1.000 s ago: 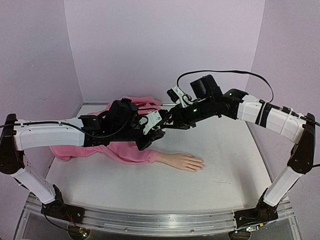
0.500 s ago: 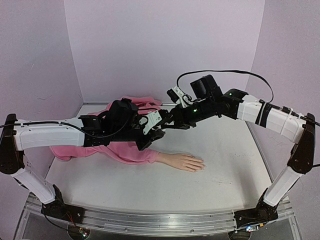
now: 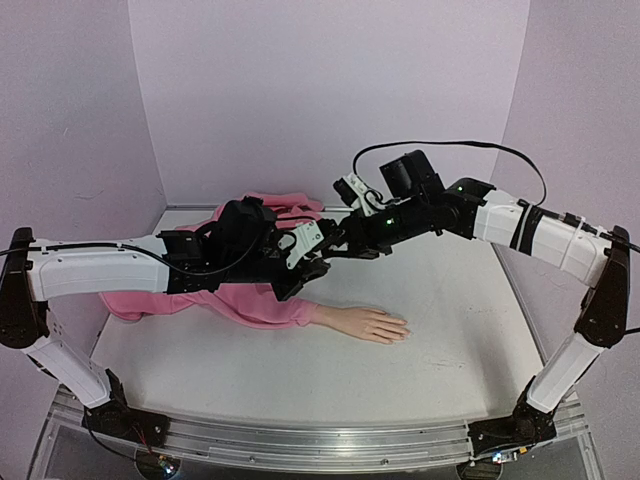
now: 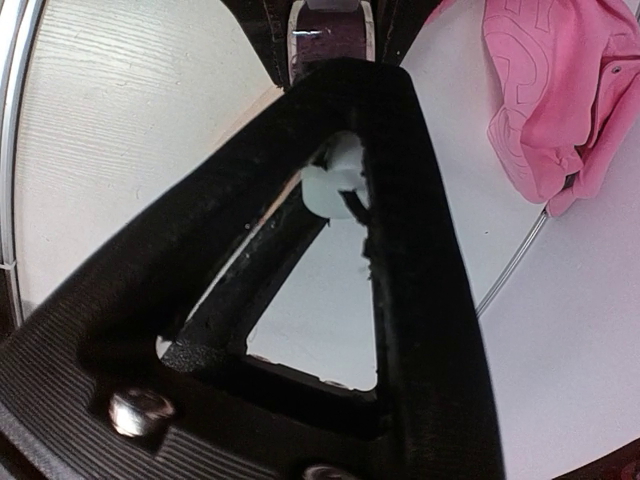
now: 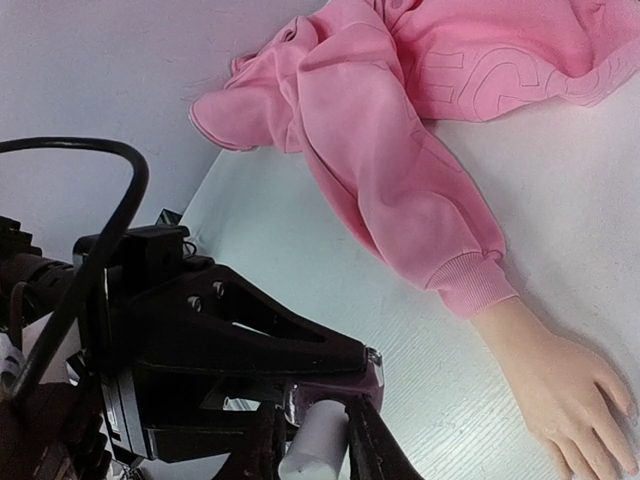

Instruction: Paint the nails

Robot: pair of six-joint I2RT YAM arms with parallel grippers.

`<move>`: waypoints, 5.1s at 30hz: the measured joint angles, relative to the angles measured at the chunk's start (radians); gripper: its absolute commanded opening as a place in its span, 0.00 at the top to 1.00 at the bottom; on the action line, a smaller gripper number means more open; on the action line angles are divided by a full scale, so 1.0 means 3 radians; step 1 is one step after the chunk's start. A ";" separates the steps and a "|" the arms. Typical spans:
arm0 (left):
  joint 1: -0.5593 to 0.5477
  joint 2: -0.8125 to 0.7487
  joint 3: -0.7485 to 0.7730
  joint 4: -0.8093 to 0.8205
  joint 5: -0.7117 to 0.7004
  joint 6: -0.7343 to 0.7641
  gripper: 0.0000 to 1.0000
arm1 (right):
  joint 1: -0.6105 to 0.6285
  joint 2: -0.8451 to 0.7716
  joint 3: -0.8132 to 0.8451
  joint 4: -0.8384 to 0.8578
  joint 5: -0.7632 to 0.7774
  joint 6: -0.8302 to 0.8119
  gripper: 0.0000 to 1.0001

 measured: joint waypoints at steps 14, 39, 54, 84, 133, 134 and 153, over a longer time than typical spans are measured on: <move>0.0000 0.0000 0.0000 0.0000 0.0000 -0.0008 1.00 | 0.0000 0.0053 0.0000 0.0000 -0.0001 -0.0004 0.82; 0.0000 -0.0001 0.0000 -0.0004 0.0000 -0.0013 1.00 | 0.0006 0.0051 -0.0004 0.0009 0.0052 -0.0020 0.88; 0.0000 -0.0001 -0.0001 -0.0001 0.0179 -0.0011 1.00 | 0.0013 -0.0093 -0.0123 0.0008 0.0043 -0.0085 1.00; -0.0004 -0.0018 -0.0001 -0.0003 0.0268 -0.0011 1.00 | 0.0009 -0.0259 -0.0209 0.0031 -0.0022 -0.0184 1.00; -0.0003 -0.0017 -0.0010 -0.0004 0.0008 -0.0118 1.00 | -0.0298 -0.1095 -0.0931 0.0098 0.0271 -0.0402 1.00; 0.0005 -0.0017 -0.0010 -0.0004 0.0004 -0.0146 1.00 | -0.0364 -0.1222 -0.1092 0.0117 0.0299 -0.0498 1.00; 0.0149 0.0158 -0.0006 0.0646 0.0364 -0.0832 1.00 | -0.1336 -0.1715 -0.3215 0.0927 0.0113 -0.0945 1.00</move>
